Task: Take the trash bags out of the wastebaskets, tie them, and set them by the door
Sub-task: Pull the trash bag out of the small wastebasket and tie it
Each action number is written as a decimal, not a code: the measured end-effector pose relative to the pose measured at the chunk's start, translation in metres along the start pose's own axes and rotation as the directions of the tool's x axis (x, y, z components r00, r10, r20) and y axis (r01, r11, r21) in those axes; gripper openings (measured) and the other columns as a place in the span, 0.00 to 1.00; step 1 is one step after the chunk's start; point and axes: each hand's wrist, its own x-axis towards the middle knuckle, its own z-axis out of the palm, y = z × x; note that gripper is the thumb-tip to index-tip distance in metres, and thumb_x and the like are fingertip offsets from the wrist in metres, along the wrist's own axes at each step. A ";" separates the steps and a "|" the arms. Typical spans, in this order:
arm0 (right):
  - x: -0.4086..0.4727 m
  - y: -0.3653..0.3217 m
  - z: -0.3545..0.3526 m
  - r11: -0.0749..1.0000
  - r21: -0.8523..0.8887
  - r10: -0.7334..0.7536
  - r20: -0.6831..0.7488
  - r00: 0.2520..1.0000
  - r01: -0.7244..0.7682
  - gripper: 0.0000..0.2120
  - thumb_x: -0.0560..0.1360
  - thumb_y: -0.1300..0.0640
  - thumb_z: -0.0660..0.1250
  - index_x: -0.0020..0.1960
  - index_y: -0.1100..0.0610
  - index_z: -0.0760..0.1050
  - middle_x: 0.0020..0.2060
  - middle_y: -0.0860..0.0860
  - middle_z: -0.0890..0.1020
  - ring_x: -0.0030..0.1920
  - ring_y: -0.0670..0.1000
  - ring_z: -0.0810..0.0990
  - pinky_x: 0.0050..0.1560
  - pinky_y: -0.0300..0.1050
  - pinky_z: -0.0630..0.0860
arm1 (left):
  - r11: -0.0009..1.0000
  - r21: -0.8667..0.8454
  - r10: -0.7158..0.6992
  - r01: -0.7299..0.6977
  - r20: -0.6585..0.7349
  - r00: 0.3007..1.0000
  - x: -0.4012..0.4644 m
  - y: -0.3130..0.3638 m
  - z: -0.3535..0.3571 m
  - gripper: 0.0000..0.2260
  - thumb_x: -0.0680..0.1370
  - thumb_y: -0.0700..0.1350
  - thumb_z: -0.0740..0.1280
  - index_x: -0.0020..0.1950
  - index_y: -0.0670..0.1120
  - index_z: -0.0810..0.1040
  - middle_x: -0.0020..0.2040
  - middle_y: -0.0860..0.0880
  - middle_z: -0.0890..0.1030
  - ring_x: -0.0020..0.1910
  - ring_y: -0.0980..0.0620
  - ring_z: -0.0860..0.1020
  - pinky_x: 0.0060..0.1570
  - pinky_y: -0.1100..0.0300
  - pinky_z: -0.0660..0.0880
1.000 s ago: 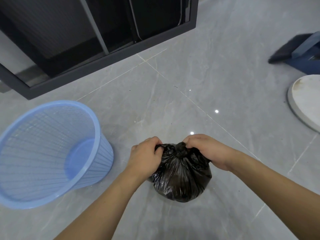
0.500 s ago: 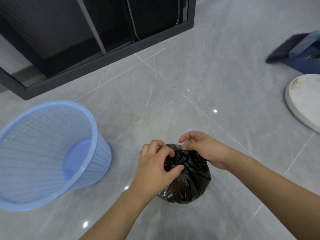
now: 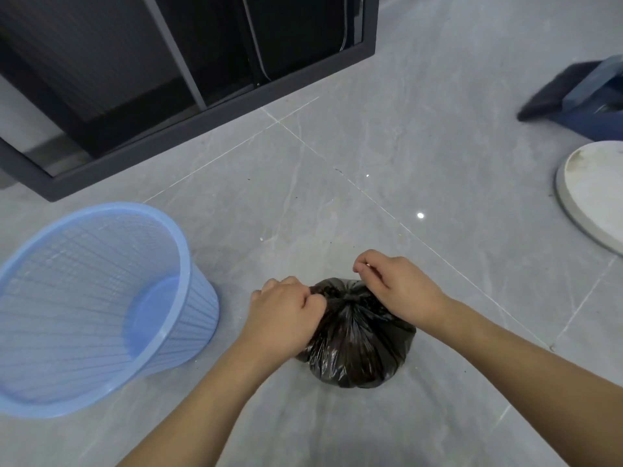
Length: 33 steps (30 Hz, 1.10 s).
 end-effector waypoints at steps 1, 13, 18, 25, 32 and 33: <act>0.000 0.006 -0.002 0.999 -0.051 0.010 0.003 1.000 -0.010 0.11 0.81 0.49 0.56 0.52 0.52 0.74 0.32 0.48 0.79 0.33 0.49 0.78 0.39 0.47 0.75 | 0.997 0.075 -0.024 0.024 0.008 1.000 0.000 -0.007 0.000 0.16 0.79 0.50 0.55 0.35 0.44 0.72 0.44 0.50 0.75 0.50 0.48 0.70 0.56 0.52 0.65; -0.001 0.002 -0.009 0.977 -0.208 -0.023 0.110 0.994 0.046 0.10 0.79 0.49 0.56 0.44 0.50 0.73 0.37 0.43 0.76 0.39 0.46 0.76 0.39 0.43 0.72 | 0.975 -0.199 -0.111 0.101 -0.044 0.993 0.009 -0.017 0.004 0.14 0.78 0.47 0.57 0.33 0.44 0.63 0.33 0.48 0.69 0.33 0.51 0.67 0.34 0.55 0.64; -0.003 -0.002 -0.007 0.964 -0.251 -0.046 0.153 0.987 0.084 0.06 0.79 0.49 0.58 0.49 0.48 0.72 0.30 0.43 0.73 0.32 0.43 0.72 0.34 0.39 0.67 | 0.973 -0.221 -0.080 0.067 -0.047 0.996 0.007 -0.018 0.007 0.07 0.79 0.49 0.57 0.46 0.48 0.70 0.39 0.50 0.78 0.40 0.51 0.77 0.41 0.54 0.72; -0.001 0.005 0.002 0.925 -0.362 -0.077 0.118 0.990 0.115 0.09 0.81 0.46 0.54 0.54 0.48 0.70 0.29 0.44 0.73 0.32 0.46 0.72 0.35 0.43 0.69 | 0.980 0.060 0.187 -0.192 0.078 0.979 0.002 -0.022 0.010 0.15 0.77 0.56 0.62 0.61 0.54 0.71 0.54 0.55 0.74 0.52 0.53 0.76 0.50 0.56 0.74; 0.001 -0.006 -0.003 0.939 -0.309 -0.080 0.227 0.971 0.149 0.12 0.78 0.39 0.55 0.52 0.46 0.68 0.26 0.46 0.73 0.30 0.43 0.72 0.33 0.39 0.64 | 0.987 0.058 0.154 -0.151 -0.053 0.987 0.010 -0.029 0.016 0.11 0.82 0.50 0.54 0.51 0.48 0.74 0.48 0.50 0.76 0.47 0.50 0.75 0.50 0.51 0.74; 0.002 -0.008 -0.005 0.932 -0.321 -0.088 0.243 0.966 0.166 0.13 0.77 0.39 0.56 0.53 0.46 0.69 0.27 0.46 0.74 0.32 0.44 0.72 0.34 0.39 0.64 | 0.990 0.021 0.138 -0.137 -0.089 0.986 0.013 -0.029 0.016 0.11 0.82 0.50 0.54 0.50 0.47 0.74 0.48 0.49 0.76 0.48 0.50 0.75 0.51 0.51 0.74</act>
